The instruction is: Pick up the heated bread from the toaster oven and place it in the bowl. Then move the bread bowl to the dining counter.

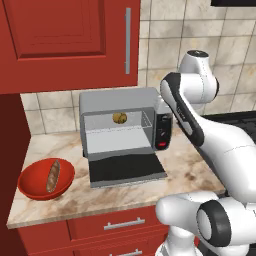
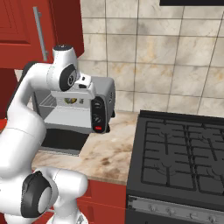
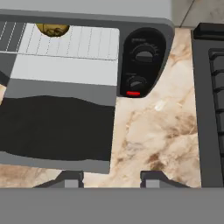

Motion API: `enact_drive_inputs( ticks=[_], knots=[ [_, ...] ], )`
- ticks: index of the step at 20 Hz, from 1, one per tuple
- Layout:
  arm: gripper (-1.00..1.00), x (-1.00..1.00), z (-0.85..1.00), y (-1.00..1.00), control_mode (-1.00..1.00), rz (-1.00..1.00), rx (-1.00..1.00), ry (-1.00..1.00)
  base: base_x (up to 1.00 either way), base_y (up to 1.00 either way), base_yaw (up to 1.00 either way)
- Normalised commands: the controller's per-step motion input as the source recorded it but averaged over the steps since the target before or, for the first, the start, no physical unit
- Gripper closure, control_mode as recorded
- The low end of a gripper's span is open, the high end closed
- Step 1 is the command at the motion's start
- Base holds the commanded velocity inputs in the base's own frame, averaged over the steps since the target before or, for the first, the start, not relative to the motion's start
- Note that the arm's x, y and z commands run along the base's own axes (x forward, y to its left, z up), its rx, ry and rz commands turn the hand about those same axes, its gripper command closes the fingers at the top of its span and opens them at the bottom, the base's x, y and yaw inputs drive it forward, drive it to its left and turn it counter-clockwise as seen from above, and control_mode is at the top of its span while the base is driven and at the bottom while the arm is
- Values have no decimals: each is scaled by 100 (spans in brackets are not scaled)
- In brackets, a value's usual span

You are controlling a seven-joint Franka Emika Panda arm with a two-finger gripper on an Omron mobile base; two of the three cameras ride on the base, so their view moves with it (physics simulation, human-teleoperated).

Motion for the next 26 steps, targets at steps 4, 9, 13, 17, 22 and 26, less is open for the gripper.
enact_drive_inputs(
  ticks=[4, 9, 13, 17, 22, 26],
  knots=[
    [-100, -14, -11, 53, -100, 0, 0, 0, 0, 0, 0],
    [-100, -36, -65, 100, -100, -2, 1, -15, 0, 0, 0],
    [-100, -14, -55, 94, -100, -9, 6, -33, 0, 0, 0],
    [-100, 21, -5, 71, -100, -13, 0, -33, 0, 0, 0],
    [-100, 39, -1, 35, -100, -8, 0, -33, 0, 0, 0],
    [-100, 54, -2, 1, -100, -3, 0, -17, 0, 0, 0]
  ],
)
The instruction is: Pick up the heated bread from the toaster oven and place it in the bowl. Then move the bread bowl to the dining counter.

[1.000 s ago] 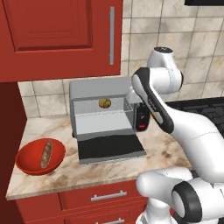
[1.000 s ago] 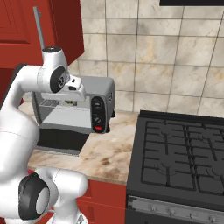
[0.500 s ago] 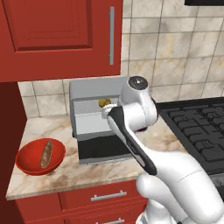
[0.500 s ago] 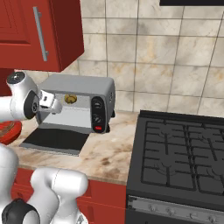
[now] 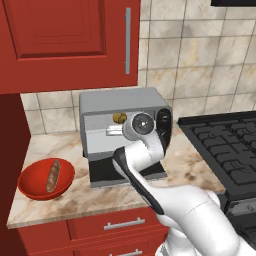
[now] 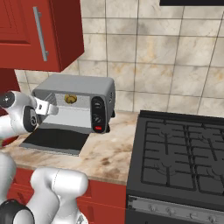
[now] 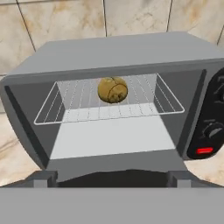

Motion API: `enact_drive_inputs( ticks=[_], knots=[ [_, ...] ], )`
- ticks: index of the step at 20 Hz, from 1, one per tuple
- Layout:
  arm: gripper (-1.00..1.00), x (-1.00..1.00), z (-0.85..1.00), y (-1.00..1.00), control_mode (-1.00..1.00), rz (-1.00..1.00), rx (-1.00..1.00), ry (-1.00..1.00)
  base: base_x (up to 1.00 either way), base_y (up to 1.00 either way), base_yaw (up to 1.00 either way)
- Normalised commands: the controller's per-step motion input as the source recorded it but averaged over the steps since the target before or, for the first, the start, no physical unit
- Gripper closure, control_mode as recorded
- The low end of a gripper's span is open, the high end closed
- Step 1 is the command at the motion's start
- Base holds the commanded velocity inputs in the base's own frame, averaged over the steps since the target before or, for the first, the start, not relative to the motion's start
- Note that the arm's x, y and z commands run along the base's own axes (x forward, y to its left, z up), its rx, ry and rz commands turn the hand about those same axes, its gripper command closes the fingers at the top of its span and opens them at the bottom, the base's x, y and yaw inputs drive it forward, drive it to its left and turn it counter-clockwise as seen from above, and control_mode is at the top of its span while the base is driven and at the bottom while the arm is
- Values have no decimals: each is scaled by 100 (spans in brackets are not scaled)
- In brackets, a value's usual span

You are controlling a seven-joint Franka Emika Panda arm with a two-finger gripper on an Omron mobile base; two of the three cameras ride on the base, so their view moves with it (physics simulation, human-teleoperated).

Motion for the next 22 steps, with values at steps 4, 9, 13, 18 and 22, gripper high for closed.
enact_drive_inputs(
  ticks=[4, 9, 13, 18, 22],
  knots=[
    [-100, 55, -10, 0, -100, 0, 0, -9, 0, 0, 0],
    [-100, 48, 0, 0, -100, 0, 0, -3, 0, 0, 0],
    [-100, 39, -2, 0, -100, 0, 0, 0, 0, 0, 0],
    [-100, 39, -12, 0, -100, 0, 0, 0, 0, 0, 0],
    [-100, 39, -23, 0, -100, 0, 0, 0, 0, 0, 0]
  ],
)
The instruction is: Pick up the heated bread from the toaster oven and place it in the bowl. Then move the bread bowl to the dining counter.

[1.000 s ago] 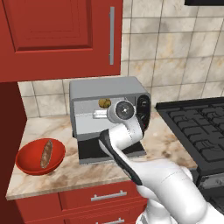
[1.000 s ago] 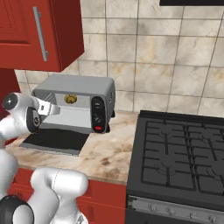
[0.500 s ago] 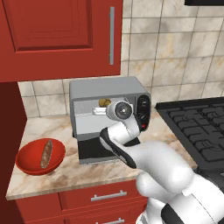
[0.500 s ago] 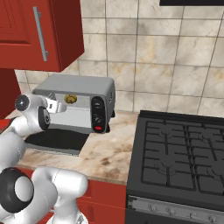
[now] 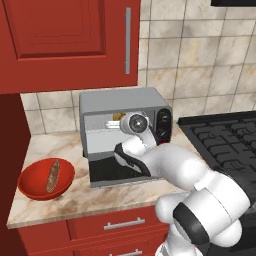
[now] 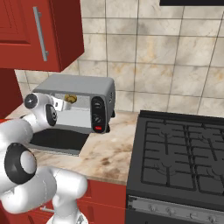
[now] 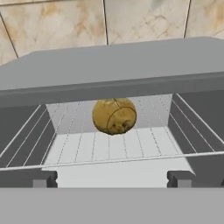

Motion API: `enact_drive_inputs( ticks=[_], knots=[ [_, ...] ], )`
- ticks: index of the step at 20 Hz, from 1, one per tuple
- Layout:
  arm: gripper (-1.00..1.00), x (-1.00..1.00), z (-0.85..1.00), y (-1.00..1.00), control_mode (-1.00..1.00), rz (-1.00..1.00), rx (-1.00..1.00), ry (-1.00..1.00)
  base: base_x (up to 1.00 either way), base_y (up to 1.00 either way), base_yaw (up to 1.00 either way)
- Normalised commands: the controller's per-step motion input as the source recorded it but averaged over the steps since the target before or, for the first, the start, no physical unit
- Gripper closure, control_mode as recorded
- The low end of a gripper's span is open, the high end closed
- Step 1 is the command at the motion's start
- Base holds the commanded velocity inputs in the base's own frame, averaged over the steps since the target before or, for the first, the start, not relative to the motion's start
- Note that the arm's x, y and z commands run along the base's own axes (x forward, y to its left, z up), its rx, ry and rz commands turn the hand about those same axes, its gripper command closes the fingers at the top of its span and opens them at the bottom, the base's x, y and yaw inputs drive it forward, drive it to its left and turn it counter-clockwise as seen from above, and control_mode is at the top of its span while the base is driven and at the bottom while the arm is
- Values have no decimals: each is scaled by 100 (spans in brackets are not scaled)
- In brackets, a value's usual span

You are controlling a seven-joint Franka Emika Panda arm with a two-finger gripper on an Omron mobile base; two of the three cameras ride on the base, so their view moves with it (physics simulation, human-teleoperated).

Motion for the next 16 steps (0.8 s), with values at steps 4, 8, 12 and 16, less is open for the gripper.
enact_drive_inputs(
  ticks=[4, 8, 12, 16],
  knots=[
    [-100, 43, -26, 0, -100, 0, 0, 0, 0, 0, 0],
    [-100, 47, -26, 0, -100, 0, 0, 0, 0, 0, 0],
    [-100, 41, -36, 0, -100, 0, 0, 1, 0, 0, 0],
    [-100, 28, -21, 0, -100, 0, -1, 2, 0, 0, 0]
  ],
)
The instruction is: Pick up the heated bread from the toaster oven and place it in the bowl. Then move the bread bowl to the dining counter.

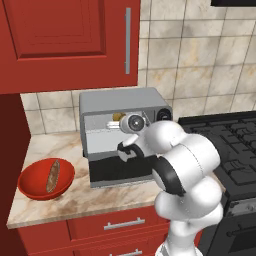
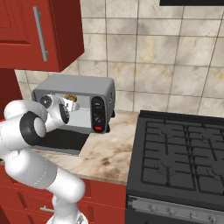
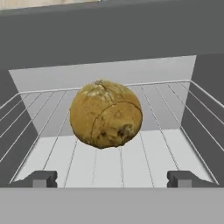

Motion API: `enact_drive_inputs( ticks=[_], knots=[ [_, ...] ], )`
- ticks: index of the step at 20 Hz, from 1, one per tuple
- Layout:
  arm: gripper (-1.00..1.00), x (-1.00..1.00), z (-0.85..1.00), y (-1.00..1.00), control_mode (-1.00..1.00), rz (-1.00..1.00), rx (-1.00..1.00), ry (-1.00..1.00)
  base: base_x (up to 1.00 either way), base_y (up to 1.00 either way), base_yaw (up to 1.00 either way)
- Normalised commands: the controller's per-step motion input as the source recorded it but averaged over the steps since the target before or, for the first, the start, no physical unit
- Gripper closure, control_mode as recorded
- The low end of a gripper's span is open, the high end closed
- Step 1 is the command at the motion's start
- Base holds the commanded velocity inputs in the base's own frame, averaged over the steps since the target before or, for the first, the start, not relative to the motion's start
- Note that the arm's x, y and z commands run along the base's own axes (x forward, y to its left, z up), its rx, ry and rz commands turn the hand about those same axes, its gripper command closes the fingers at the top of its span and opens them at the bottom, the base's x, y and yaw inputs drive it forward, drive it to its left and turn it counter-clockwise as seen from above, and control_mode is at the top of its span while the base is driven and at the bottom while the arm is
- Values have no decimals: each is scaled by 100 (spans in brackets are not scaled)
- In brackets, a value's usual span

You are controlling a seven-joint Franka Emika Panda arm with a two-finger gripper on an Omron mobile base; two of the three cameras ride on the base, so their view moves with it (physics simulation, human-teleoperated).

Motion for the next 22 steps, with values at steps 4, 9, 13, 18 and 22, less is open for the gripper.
enact_drive_inputs(
  ticks=[4, 9, 13, 18, 22],
  knots=[
    [-100, 16, -3, 0, -100, 0, -1, 2, 0, 0, 0],
    [-100, 1, 0, 0, -100, 0, -2, 17, 0, 0, 0],
    [-100, 0, 0, 0, -100, 0, -2, 27, 0, 0, 0],
    [-100, -20, 0, 0, -100, 0, 0, 30, 0, 0, 0],
    [-100, -38, -3, 0, -100, 0, -3, 34, 0, 0, 0]
  ],
)
